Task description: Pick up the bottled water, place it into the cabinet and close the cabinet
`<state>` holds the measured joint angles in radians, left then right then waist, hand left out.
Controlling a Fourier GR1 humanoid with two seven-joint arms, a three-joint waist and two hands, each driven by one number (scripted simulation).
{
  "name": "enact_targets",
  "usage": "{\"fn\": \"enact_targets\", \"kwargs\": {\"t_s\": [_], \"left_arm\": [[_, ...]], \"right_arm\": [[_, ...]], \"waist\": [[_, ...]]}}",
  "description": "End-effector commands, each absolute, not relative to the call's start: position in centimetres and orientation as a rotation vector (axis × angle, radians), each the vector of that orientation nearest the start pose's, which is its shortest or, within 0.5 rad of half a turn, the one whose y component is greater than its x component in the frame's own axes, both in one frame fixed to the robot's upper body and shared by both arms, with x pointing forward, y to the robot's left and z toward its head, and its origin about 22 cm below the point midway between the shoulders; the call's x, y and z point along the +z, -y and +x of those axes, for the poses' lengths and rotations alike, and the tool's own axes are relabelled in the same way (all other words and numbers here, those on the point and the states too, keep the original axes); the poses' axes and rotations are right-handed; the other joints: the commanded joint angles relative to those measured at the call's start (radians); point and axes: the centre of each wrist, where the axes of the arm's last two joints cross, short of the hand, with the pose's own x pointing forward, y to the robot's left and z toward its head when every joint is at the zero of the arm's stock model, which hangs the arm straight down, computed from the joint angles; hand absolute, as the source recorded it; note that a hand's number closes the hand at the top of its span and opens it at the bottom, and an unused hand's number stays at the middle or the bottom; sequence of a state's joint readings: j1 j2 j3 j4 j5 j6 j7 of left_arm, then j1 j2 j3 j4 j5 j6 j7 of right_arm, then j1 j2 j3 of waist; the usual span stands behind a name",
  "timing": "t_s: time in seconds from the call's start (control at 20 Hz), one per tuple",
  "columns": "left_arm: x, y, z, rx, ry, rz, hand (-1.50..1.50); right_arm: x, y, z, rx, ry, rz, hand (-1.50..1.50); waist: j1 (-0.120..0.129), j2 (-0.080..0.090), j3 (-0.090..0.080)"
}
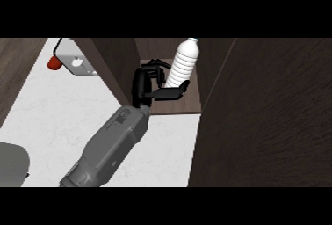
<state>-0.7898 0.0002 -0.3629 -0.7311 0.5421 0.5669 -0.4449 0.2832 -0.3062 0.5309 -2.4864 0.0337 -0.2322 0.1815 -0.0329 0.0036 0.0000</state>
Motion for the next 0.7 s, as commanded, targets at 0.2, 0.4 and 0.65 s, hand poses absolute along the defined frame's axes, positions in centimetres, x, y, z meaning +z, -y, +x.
{"fn": "enact_targets", "kwargs": {"t_s": [0.2, 0.4, 0.65], "left_arm": [[1.3, -8.5, 39.8, 0.094, 1.729, 0.191, 1.5], [1.0, -9.2, 40.7, 0.065, 1.768, 0.306, 1.5], [2.2, -9.2, 41.9, 0.084, 1.764, 0.338, 1.5]], "right_arm": [[17.6, 19.2, 8.8, 0.219, 1.959, 0.26, -1.5], [16.8, 19.3, 9.9, 0.229, 1.962, 0.259, -1.5], [16.0, 19.5, 10.1, 0.226, 1.981, 0.276, -1.5]], "waist": [[-0.018, 0.005, -0.001], [-0.017, 0.011, -0.001], [-0.027, 0.012, 0.0]]}}
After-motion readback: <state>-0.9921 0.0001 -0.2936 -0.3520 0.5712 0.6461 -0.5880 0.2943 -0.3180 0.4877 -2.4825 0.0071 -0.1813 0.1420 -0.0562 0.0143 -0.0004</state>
